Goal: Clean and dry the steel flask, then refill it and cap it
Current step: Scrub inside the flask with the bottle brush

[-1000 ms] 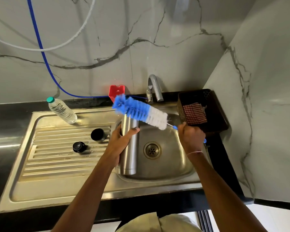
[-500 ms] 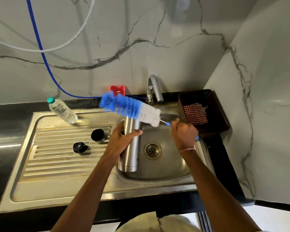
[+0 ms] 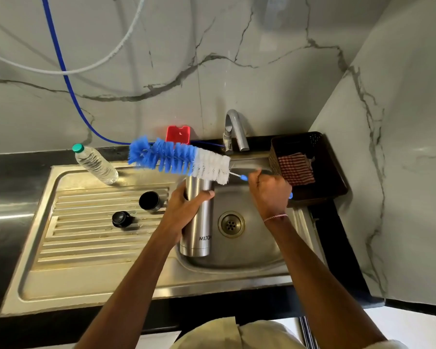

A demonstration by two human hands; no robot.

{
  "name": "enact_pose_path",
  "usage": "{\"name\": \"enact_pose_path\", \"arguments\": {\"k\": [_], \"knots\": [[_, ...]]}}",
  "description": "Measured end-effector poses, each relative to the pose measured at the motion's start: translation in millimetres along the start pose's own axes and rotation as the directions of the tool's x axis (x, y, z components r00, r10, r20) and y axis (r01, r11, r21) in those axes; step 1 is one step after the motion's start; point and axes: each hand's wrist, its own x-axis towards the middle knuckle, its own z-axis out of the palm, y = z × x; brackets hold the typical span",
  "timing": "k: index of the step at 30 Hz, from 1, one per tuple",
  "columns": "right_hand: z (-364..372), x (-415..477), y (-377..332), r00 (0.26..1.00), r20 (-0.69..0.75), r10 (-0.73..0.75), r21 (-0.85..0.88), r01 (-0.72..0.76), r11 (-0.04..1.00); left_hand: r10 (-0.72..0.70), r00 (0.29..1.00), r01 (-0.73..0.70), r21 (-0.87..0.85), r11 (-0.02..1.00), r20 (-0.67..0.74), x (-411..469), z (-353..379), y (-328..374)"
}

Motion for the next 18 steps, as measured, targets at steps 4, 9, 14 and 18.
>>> {"name": "enact_pose_path", "arguments": {"k": [4,9,14,18], "knots": [[2,-14,25,0.999,0.052,0.010,-0.093,-0.005,0.996,-0.051,0.998,0.047,-0.098,0.994,-0.043,-1,-12,-3],[-6,-12,23,0.988,-0.005,0.156,-0.107,-0.155,0.982,-0.058,0.995,0.044,-0.159,0.986,-0.082,-6,-33,-11],[-19,57,-20,0.961,0.158,0.226,-0.132,-0.206,0.970,-0.034,0.988,0.010,-0.158,0.987,-0.151,-8,-54,-22],[-28,125,-47,0.926,0.377,-0.011,-0.116,0.059,0.991,0.003,0.991,-0.022,-0.135,0.991,-0.137,-9,-66,-25]]}}
